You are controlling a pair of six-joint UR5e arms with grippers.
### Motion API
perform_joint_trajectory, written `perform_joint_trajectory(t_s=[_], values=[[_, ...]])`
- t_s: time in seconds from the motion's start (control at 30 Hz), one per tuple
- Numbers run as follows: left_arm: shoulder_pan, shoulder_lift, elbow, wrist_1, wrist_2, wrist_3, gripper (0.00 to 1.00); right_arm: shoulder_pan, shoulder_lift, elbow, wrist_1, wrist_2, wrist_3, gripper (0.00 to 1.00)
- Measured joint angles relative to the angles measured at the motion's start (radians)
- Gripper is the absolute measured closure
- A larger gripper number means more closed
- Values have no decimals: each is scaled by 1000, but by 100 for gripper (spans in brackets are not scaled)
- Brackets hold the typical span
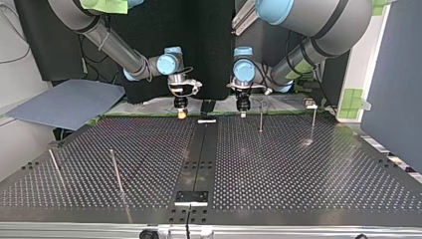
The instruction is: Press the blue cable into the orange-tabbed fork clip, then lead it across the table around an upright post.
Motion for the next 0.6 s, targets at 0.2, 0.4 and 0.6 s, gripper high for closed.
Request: perform_joint_trajectory(t_s=[0.2, 0.4, 0.6], values=[[0, 0, 0, -7, -8, -8, 100, 0, 0, 0, 1, 0, 0, 100], [-1, 2, 2, -17, -11, -3, 100, 0, -4, 0, 6, 5, -5, 100], [-8, 24, 16, -60, -14, 12, 100, -2, -42, 0, 36, 25, -13, 100]])
